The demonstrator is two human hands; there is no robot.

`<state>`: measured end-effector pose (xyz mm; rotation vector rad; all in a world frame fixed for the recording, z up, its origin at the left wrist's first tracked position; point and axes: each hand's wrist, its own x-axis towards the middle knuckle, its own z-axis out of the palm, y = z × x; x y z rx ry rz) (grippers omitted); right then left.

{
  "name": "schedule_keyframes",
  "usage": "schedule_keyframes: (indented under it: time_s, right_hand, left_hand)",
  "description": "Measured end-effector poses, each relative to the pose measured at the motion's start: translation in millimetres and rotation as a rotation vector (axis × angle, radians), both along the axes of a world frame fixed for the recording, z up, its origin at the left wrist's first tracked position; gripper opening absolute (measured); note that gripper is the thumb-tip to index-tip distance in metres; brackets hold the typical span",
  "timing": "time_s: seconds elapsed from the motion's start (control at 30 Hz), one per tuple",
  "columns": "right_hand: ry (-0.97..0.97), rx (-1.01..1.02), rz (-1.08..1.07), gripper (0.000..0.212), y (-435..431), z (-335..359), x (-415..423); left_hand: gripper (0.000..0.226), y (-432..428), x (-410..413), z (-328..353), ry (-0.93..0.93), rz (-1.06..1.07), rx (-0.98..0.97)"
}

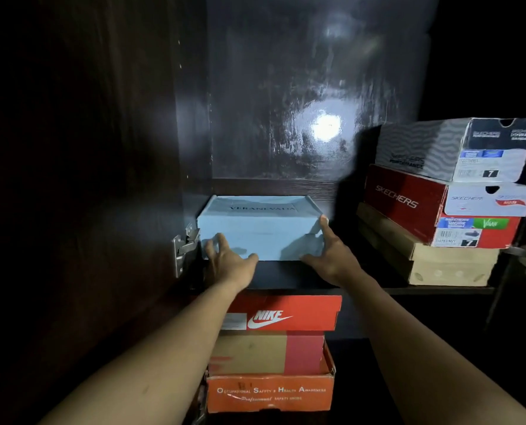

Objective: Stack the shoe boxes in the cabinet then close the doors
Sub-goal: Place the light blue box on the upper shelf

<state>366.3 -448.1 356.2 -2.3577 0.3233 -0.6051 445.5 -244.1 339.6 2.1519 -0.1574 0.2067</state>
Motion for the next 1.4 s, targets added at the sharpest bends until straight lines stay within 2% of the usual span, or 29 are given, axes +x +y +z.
schedule_keyframes:
  time_s: [0.23,0.37,0.57,0.7,0.8,0.97,1.17,1.4]
  right_hand:
    - [-0.038,0.056,0.057,0.110,-6.3,-5.5,9.9]
    - [-0.175,0.196,0.137,0.122,-5.0,-24.6,-2.8]
    - [-0.220,0.145,0.086,0.099,22.8,-26.0,-58.0]
    - [-0.144,0.068,0.000,0.100,19.9,-17.2,-113.5]
    - [-0.103,0.014,-0.059,0.100,17.2,-7.9,-172.1]
    - [-0.036,0.061,-0.255,0.103,12.5,-2.7,-296.4]
    - [0.013,0.074,-0.614,0.106,-2.9,-30.2,-483.6]
    - [0.180,0.145,-1.063,0.105,13.5,-73.1,-696.4]
  left_hand:
    - [0.089,7.4,1.3,-0.8,-0.038,-0.001,0.038]
    - [0.085,14.8,-11.4,1.3,-0.075,-0.043,-0.020]
    - [0.077,23.0,-50.3,7.0,-0.071,-0.132,-0.053]
    - [0.079,23.0,-91.3,23.5,-0.068,-0.261,-0.018]
    - [0.084,16.7,-127.8,34.3,-0.063,-0.368,0.019]
    - [0.088,-29.2,-209.3,43.2,-0.083,-0.645,0.036]
    - [0.095,-108.7,-344.5,27.7,-0.021,-0.958,0.135]
    - [0.099,-182.7,-518.4,-13.8,-0.023,-1.421,0.239]
